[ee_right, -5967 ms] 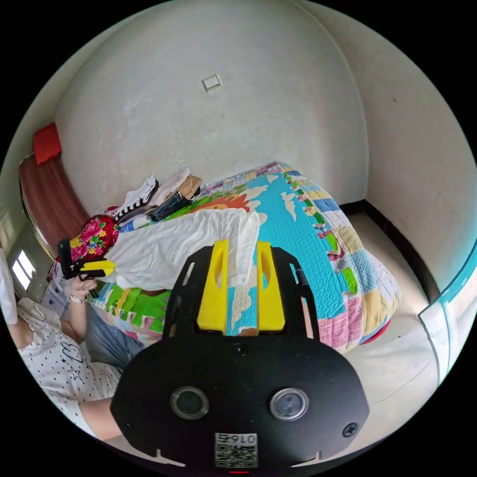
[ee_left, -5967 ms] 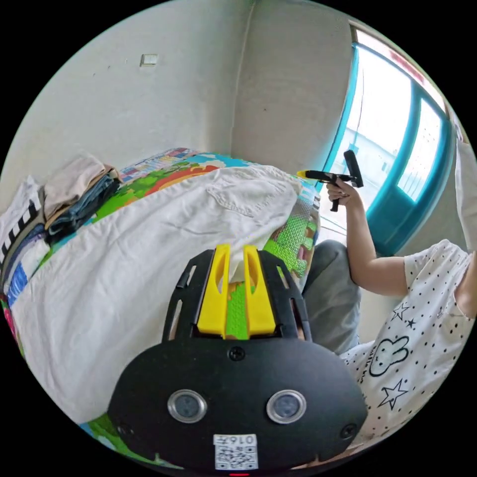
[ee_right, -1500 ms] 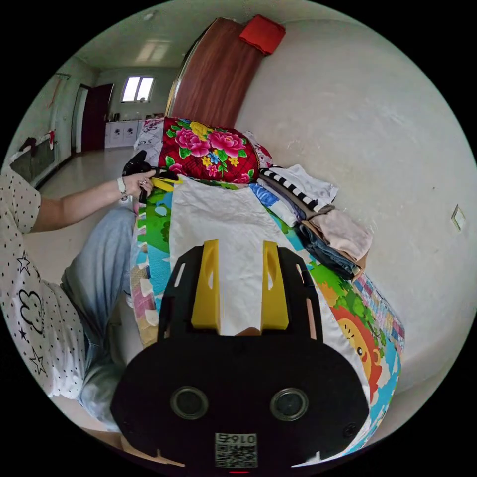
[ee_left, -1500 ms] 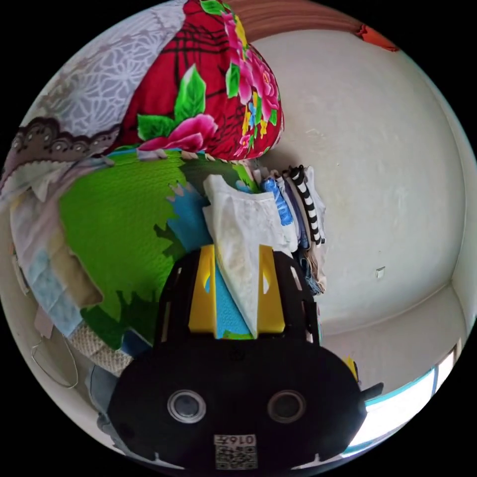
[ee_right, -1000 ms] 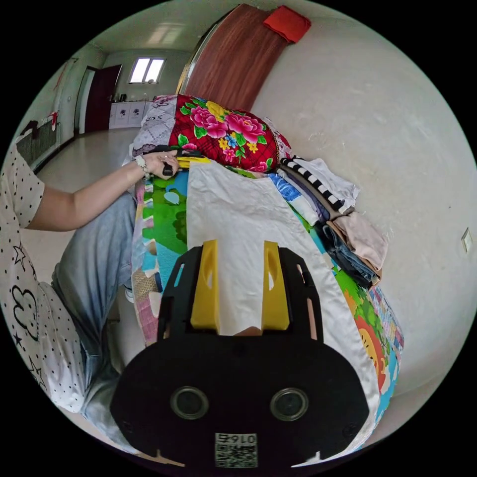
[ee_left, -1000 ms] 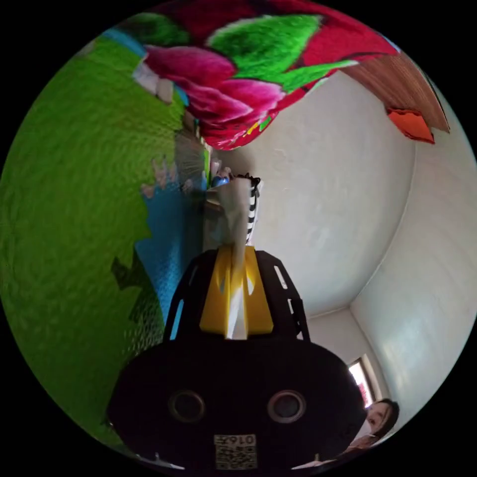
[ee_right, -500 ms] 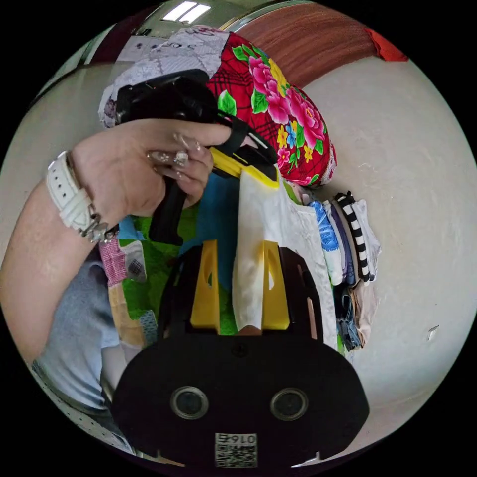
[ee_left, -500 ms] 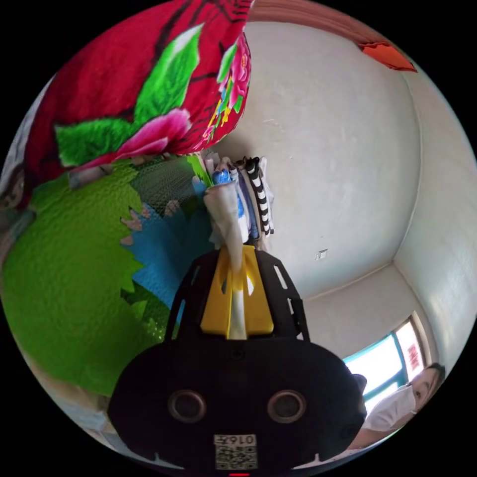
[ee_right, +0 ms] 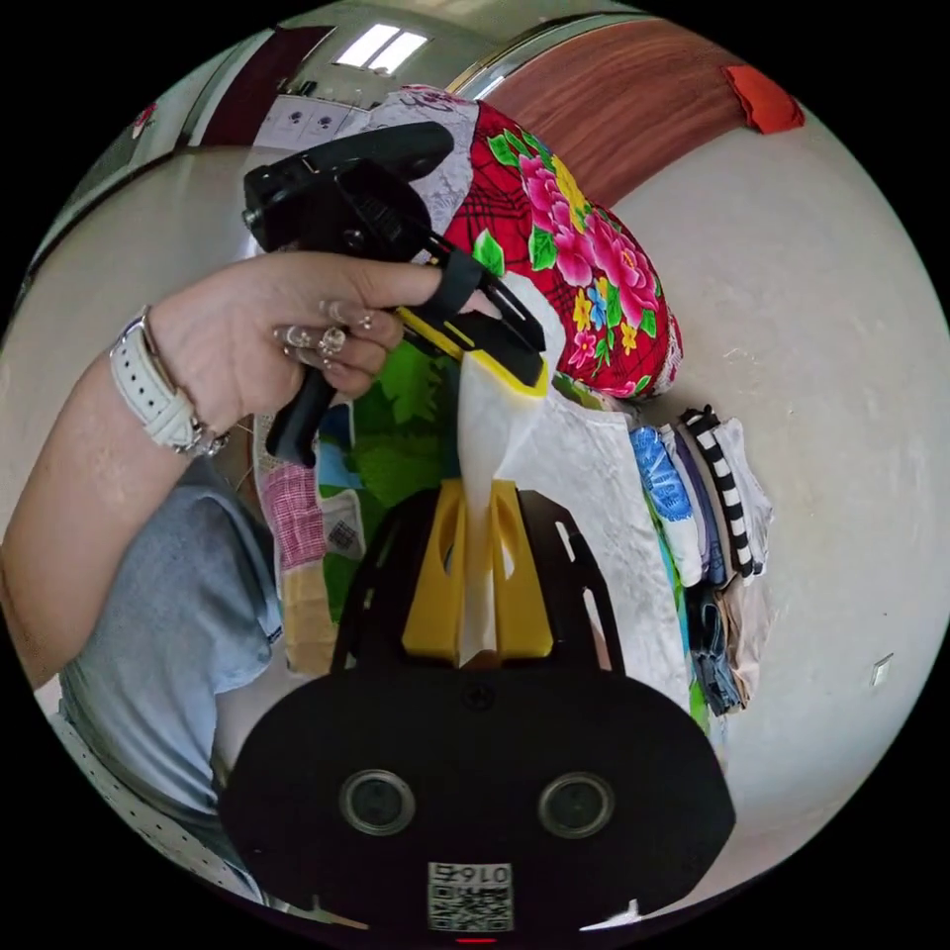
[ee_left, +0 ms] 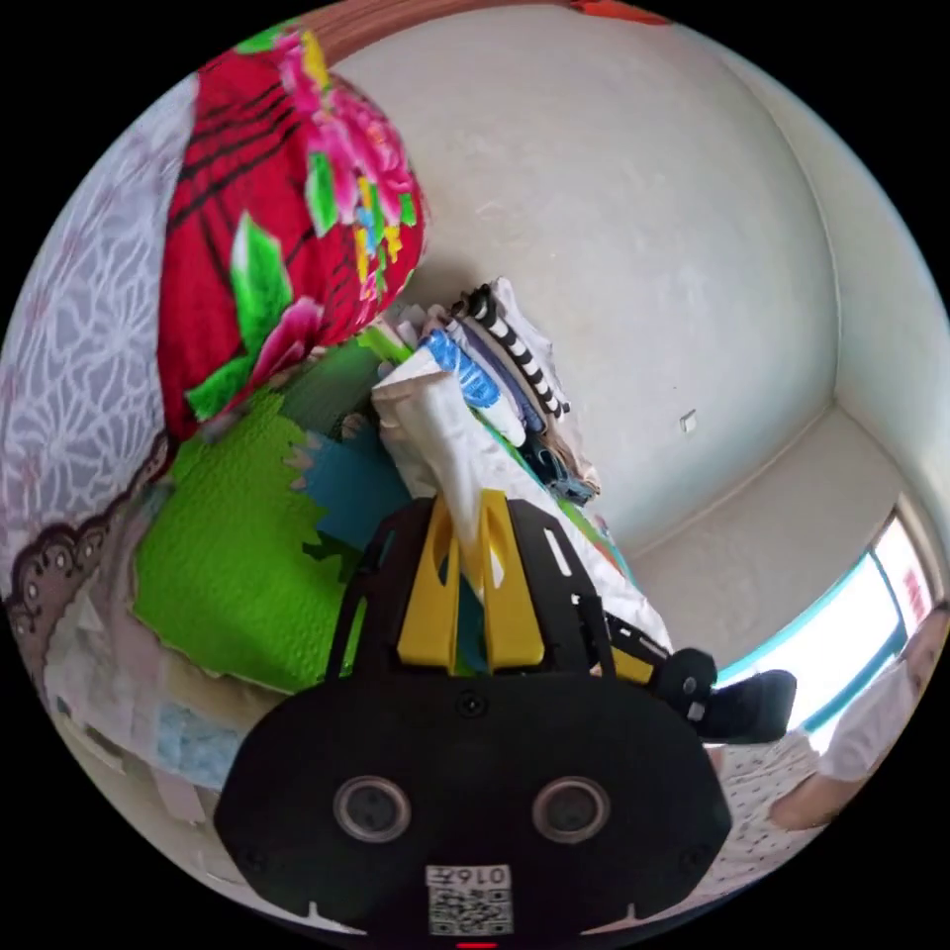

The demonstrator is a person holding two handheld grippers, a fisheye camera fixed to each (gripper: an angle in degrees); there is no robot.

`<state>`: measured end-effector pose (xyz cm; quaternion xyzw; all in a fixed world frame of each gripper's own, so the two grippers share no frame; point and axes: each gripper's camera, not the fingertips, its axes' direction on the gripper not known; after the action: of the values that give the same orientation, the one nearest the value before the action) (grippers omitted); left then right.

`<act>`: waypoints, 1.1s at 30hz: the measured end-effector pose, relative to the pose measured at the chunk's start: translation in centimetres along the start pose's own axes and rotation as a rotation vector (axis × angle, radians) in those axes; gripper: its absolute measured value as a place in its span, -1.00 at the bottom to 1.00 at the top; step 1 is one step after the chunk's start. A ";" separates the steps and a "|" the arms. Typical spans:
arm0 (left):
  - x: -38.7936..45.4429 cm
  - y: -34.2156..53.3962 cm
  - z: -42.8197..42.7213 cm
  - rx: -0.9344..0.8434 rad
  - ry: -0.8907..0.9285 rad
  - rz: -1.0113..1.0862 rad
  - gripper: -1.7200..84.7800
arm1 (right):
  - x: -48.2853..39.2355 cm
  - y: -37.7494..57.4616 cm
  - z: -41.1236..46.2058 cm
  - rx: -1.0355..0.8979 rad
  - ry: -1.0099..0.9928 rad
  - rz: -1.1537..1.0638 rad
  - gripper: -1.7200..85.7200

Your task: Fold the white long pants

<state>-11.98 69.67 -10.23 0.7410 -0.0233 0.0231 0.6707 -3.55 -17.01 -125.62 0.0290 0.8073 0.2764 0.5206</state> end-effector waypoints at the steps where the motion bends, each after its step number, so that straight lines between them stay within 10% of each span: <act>1: 1.2 0.5 0.2 0.012 -0.015 0.049 -0.96 | 1.1 0.9 0.9 0.021 -0.029 0.022 -0.84; 5: 9.6 5.0 3.3 0.021 -0.135 0.379 -0.97 | 11.8 7.9 2.0 0.202 -0.515 0.280 -0.72; 9: 16.6 10.7 8.5 0.002 -0.283 0.629 -0.96 | 22.5 16.7 4.0 0.389 -0.556 0.591 -0.71; 17: 24.5 19.8 18.3 -0.061 -0.431 0.828 -0.97 | 36.6 20.8 21.5 0.161 -0.956 0.865 -0.65; 33: 27.7 32.9 25.9 -0.048 -0.441 0.946 -0.97 | 39.8 17.1 47.2 -0.342 -0.873 0.750 -0.70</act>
<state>13.59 40.56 21.72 0.6211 -0.4966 0.1666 0.5830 14.54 30.42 -164.66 0.3385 0.3976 0.5300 0.6682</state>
